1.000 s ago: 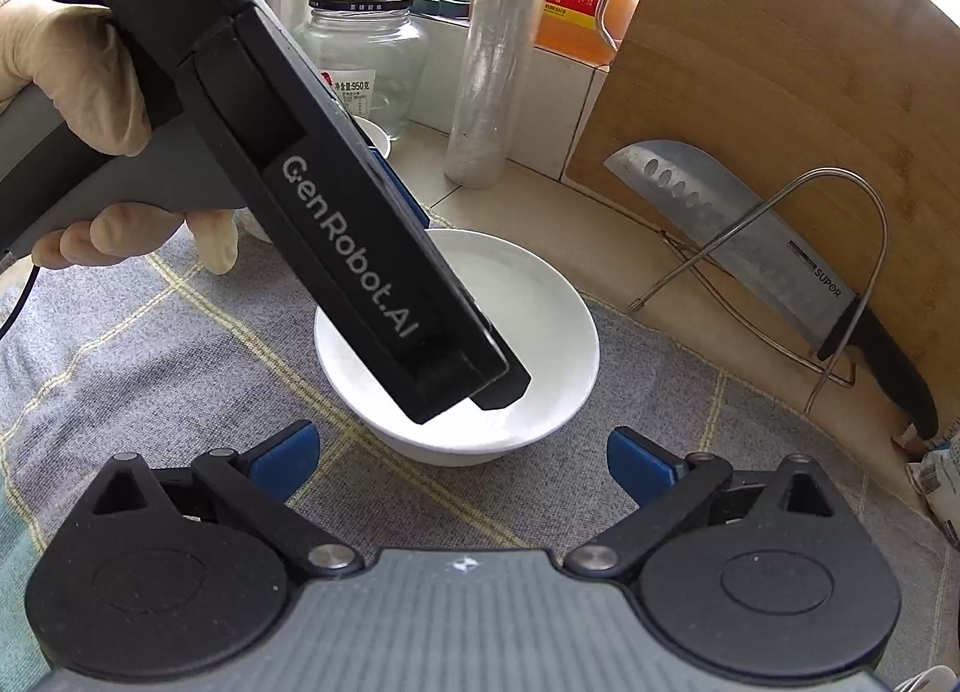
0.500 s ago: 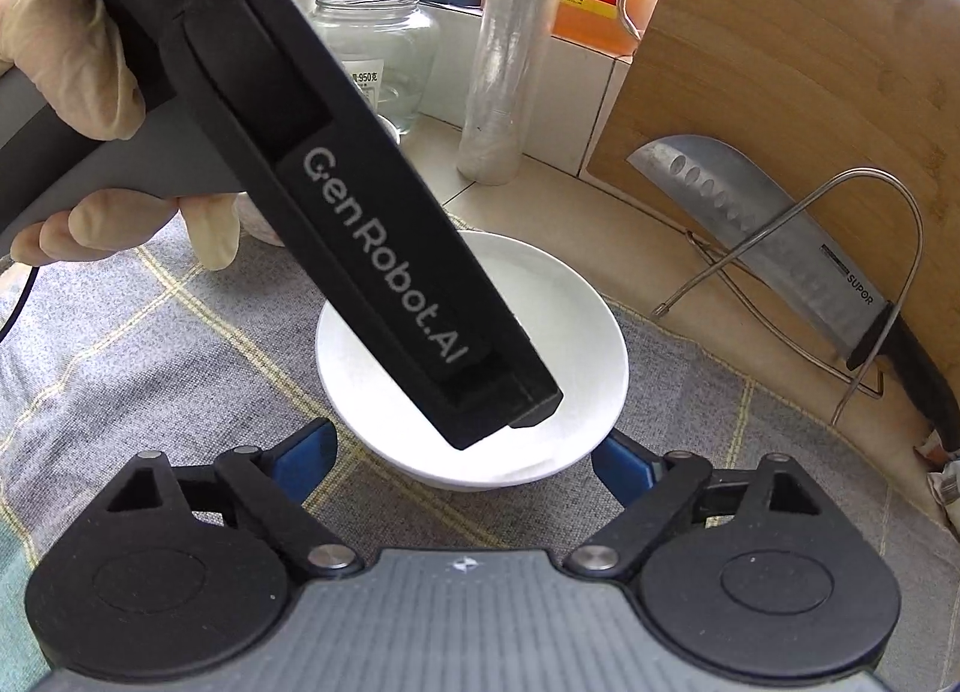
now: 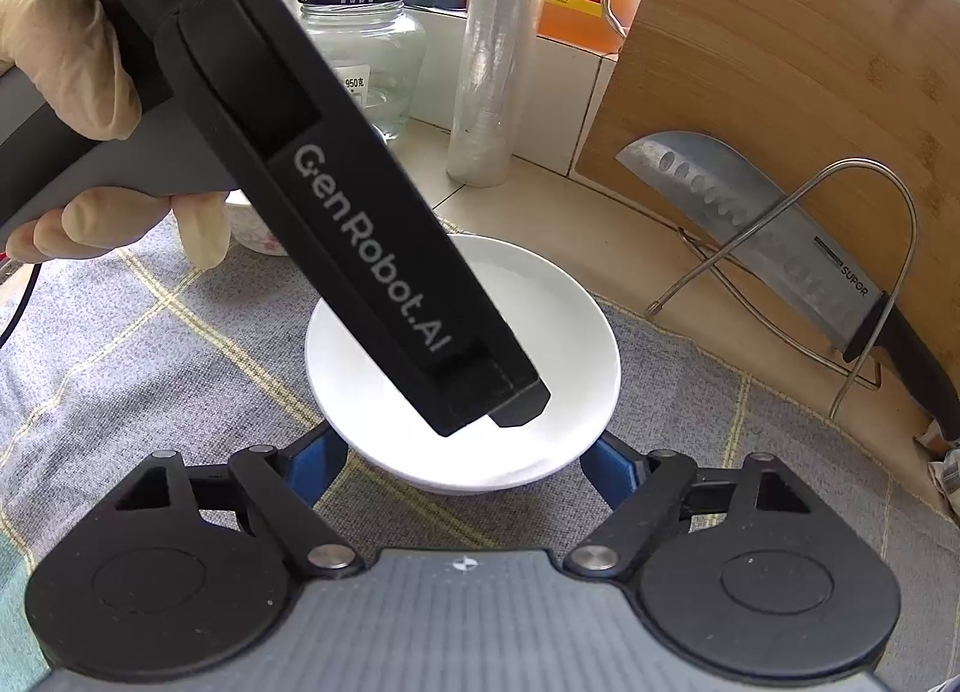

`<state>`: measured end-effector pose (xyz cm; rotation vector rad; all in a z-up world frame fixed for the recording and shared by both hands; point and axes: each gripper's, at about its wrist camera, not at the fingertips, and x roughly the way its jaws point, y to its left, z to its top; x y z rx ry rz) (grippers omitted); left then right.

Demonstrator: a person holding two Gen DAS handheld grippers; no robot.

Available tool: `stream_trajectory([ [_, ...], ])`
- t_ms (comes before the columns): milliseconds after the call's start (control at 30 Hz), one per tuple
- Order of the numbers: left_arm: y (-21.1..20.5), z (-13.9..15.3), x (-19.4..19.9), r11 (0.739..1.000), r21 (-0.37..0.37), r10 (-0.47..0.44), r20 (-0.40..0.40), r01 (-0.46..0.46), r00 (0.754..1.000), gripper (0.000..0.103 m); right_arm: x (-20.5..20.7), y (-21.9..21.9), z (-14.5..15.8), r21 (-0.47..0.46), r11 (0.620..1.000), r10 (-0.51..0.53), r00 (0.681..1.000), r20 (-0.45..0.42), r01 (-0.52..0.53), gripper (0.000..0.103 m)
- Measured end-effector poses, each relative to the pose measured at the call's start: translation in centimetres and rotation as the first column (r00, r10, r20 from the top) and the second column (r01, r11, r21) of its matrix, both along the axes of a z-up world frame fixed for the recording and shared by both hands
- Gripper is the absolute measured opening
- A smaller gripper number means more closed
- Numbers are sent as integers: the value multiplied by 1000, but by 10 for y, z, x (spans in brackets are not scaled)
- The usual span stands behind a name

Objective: Organize plates and bowls
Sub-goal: 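Lift the white bowl with the left tool and carry it over the pink-flowered bowl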

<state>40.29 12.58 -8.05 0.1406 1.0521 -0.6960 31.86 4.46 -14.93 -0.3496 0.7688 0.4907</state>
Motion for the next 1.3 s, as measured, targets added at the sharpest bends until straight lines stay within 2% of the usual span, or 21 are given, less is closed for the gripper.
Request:
stream_trajectory([
  [500, 4, 7, -3, 1000, -27, -7, -11, 7, 1000, 82, -7, -2, 3, 5, 1000, -6, 1000, -1, 6, 87],
  [833, 4, 28, -19, 999, -49, -10, 24, 11, 1000, 82, -23, -9, 22, 19, 1000, -3, 1000, 27, 3, 87],
  [1300, -17, 54, -51, 996, -61, -65, 55, 68, 996, 82, -63, -29, 47, 14, 999, -35, 998, 56, 34, 87],
])
